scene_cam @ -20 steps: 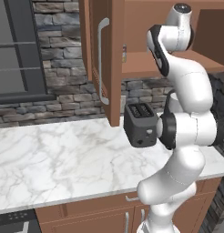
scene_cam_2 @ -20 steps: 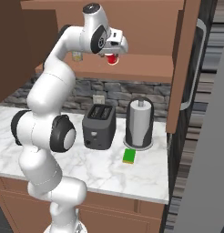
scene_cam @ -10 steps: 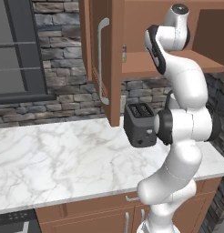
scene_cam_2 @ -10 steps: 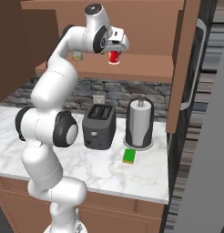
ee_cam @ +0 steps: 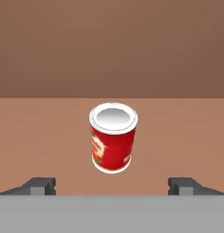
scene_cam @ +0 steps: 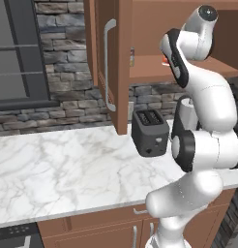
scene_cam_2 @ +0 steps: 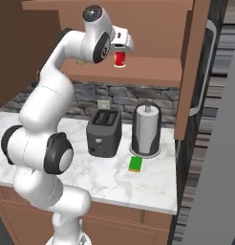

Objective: Restock the canned food cabinet by taking the new fresh canned food from the counter and placing it in the cabinet. Then, take the old canned food from the cabinet and place it on the counter.

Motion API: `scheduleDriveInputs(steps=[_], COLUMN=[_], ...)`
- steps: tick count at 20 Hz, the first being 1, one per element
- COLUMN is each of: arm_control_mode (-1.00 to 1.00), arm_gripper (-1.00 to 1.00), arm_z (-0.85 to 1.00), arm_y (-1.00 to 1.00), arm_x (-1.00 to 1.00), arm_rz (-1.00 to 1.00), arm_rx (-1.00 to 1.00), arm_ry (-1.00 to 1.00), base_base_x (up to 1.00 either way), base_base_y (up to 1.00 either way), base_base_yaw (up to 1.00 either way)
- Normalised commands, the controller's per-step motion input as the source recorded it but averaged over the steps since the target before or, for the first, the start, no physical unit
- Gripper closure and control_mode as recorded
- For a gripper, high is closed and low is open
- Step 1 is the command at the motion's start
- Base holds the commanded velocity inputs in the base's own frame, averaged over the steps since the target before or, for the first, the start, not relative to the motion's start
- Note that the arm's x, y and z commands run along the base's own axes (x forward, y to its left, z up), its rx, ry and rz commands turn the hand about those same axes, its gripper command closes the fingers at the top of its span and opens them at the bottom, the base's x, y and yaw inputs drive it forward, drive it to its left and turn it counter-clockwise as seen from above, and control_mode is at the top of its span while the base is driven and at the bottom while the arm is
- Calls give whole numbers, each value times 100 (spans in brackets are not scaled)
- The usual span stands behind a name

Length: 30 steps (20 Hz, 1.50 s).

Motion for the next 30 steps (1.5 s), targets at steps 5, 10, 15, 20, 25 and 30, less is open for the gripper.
scheduleDriveInputs(steps=[5, 10, 15, 20, 25, 30], arm_control_mode=[-100, -100, -100, -100, -100, -100], arm_gripper=[-100, -100, -100, -100, -100, -100], arm_z=[53, 7, -17, -37, 0, 0], arm_y=[48, 96, 69, 51, 31, 6], arm_x=[-100, -72, -14, 13, 61, 57], arm_rz=[3, 14, 8, 0, 0, 0], arm_rx=[0, 0, 5, 3, 0, 0], arm_ry=[-13, 0, 2, 0, 1, 0], base_base_x=[0, 0, 0, 0, 0, 0], base_base_y=[0, 0, 0, 0, 0, 0], base_base_yaw=[0, 0, 0, 0, 0, 0])
